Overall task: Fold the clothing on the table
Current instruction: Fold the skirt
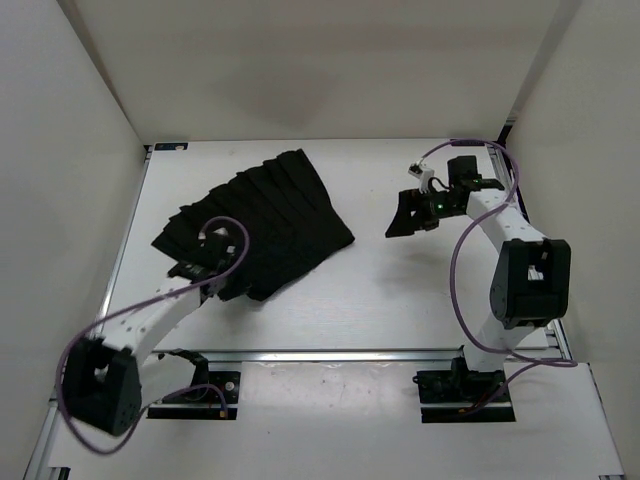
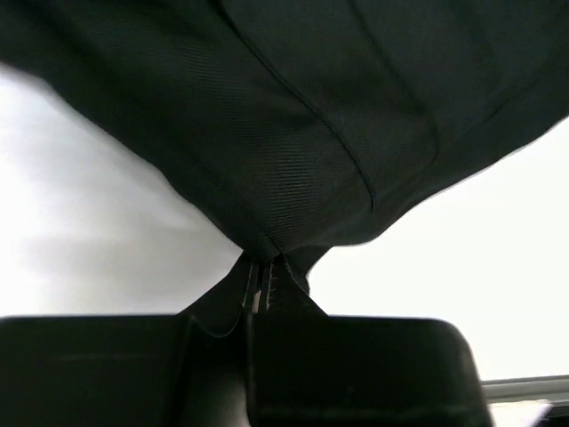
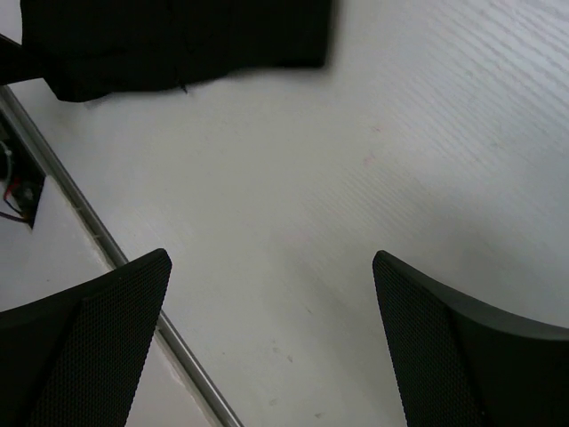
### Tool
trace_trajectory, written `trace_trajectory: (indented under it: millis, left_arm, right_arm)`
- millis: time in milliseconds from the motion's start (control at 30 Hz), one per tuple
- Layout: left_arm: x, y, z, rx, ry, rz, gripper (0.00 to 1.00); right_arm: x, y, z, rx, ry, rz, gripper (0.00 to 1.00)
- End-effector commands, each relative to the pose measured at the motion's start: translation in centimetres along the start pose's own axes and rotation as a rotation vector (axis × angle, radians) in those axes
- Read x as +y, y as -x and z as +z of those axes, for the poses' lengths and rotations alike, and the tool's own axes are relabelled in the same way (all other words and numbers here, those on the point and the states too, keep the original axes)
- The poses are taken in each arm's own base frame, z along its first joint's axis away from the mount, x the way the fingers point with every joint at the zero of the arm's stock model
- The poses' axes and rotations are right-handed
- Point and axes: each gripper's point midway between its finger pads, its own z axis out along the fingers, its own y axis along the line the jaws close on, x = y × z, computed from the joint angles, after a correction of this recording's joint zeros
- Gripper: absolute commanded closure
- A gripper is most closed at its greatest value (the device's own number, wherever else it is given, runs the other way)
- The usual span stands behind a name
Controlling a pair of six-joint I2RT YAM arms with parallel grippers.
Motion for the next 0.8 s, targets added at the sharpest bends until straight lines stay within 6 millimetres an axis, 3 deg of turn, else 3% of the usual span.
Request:
trace_trajectory:
  millis: [0,67,167,200,300,400,500,633,767]
  left_arm:
    - [3.6,-0.8,-2.9,-0.01,0.017,-0.106,1.0]
    - [4.9,-0.9,-3.4,-0.024,0.008,-0.163,1.0]
    - [6.9,-3.2,-3.1,0.012,0.017,-0.24,1.0]
    - [6.6,-3.5,-3.2,0.009,-0.01,-0.246,1.0]
    - [6.6,-4.1,-3.0,-0.012,-0.06,-0.335,1.0]
    - [7.4,-3.6,-3.1,-0.044,-0.084,-0.434,1.0]
    - [7.8,-5.4,-2.4,-0.002,-0.125,-0.484,1.0]
    - [7.7,-6.9,-2.7,0.028,-0.127,-0.445,1.0]
    - [7.7,-8.6,-2.6,0.064,-0.124,-0.443,1.0]
  right_arm:
    - [1.5,2.9,0.5,-0.054,0.109,0.002,0.01]
    - [2.1,2.7,2.3,-0.022,0.141,0.001,0.01]
    - [4.0,0.0,6.3,0.098,0.16,-0.041,0.03]
    - [4.1,-0.8,7.0,0.117,0.17,-0.01,0.04]
    - [5.5,-1.8,8.3,0.134,0.236,0.097,0.07]
    - [5.0,-1.8,8.8,0.145,0.272,0.189,0.09]
    - [4.6,-0.9,9.6,0.147,0.326,0.285,0.07]
    - [5.3,-1.4,12.2,0.213,0.309,0.205,0.05]
    - [7.1,-4.0,15.1,0.308,0.318,0.169,0.04]
